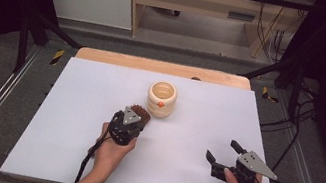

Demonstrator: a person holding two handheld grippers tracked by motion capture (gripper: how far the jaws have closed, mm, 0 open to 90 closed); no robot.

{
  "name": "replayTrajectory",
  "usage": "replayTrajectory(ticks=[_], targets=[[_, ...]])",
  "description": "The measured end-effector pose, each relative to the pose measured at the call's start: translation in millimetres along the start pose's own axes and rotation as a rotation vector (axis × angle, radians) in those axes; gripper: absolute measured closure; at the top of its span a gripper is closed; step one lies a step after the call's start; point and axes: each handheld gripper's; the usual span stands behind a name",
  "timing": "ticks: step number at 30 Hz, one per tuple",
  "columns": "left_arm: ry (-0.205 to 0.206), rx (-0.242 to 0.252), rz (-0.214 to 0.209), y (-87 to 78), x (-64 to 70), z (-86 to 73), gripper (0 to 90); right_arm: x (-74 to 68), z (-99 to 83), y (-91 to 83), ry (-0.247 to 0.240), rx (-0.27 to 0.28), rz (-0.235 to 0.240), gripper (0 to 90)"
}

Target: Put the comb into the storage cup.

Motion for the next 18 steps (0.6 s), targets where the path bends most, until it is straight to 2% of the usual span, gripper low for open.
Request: replayTrajectory(ticks=[4,7,10,16,18], targets=[[0.006,0.024,0.012,-17.0,-7.0,-2.5,89.8,-0.7,-0.2,0.5,-0.006,-0.005,0.001,5.0],[0.01,0.025,0.023,-26.1,-12.5,-6.7,84.4,-0.9,-0.4,0.9,-0.01,-0.006,0.002,4.9],[0.005,0.029,0.045,-31.8,-17.2,-11.4,72.4,-0.9,-0.9,1.2,-0.008,-0.008,0.0,4.9],[-0.012,0.021,0.085,-38.5,-25.5,-19.0,41.5,-0.3,-0.9,1.2,-0.009,-0.008,-0.002,4.9],[-0.07,0.033,0.079,-40.2,-31.1,-20.6,31.3,-0.5,-1.0,0.7,-0.01,-0.01,-0.003,4.9]])
Point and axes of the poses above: each handheld gripper's, and its own axes: y roughly forward along the jaws, z roughly out of its top, x roughly to its right
